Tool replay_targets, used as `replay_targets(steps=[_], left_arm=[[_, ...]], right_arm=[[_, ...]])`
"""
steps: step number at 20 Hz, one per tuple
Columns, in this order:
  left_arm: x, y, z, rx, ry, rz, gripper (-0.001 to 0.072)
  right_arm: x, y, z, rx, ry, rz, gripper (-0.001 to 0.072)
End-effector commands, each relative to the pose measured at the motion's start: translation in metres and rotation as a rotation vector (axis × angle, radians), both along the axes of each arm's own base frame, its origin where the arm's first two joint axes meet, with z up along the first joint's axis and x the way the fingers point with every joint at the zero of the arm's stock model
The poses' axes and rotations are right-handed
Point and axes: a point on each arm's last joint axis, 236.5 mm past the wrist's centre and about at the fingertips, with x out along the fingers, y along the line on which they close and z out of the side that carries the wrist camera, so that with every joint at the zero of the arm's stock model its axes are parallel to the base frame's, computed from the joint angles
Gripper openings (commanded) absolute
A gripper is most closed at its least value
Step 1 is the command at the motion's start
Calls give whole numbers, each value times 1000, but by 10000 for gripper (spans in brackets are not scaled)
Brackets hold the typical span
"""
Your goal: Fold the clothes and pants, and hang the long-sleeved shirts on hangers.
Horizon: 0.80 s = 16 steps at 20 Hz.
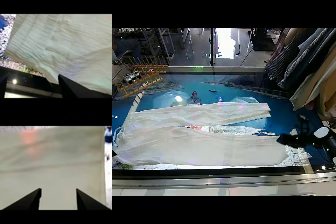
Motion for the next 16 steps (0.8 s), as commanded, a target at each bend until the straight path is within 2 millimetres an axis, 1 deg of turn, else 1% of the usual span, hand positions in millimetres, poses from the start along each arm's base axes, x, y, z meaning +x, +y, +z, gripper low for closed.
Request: replay_targets(steps=[1, 2, 3, 4, 5, 6, 8, 11, 12, 13, 14, 16], left_arm=[[25, 21, 39, 48, -95, 71, 709], [39, 23, 54, 41, -155, 96, 708], [51, 21, 65, 20, -209, 106, 705], [60, 16, 71, -8, -254, 114, 705], [67, 11, 75, -36, -285, 121, 703], [71, 9, 77, -51, -301, 124, 703], [70, 6, 77, -61, -299, 121, 703], [69, 3, 76, -75, -291, 115, 703], [69, 3, 76, -75, -292, 115, 703], [69, 2, 76, -75, -292, 114, 703], [69, 3, 76, -75, -292, 115, 703], [69, 2, 76, -75, -291, 115, 703]], right_arm=[[95, -16, 46, 88, -293, -220, 446], [113, -11, 37, 126, -294, -222, 447], [129, -7, 23, 150, -272, -221, 446], [145, -8, 4, 159, -246, -227, 443], [162, -11, -13, 180, -215, -256, 423], [175, -15, -27, 196, -190, -279, 390], [196, -20, -49, 228, -151, -314, 385], [217, -27, -60, 231, -156, -316, 380], [223, -28, -61, 234, -162, -319, 351], [228, -30, -61, 233, -171, -318, 345], [232, -31, -60, 234, -175, -316, 345], [232, -33, -65, 223, -167, -312, 341]])
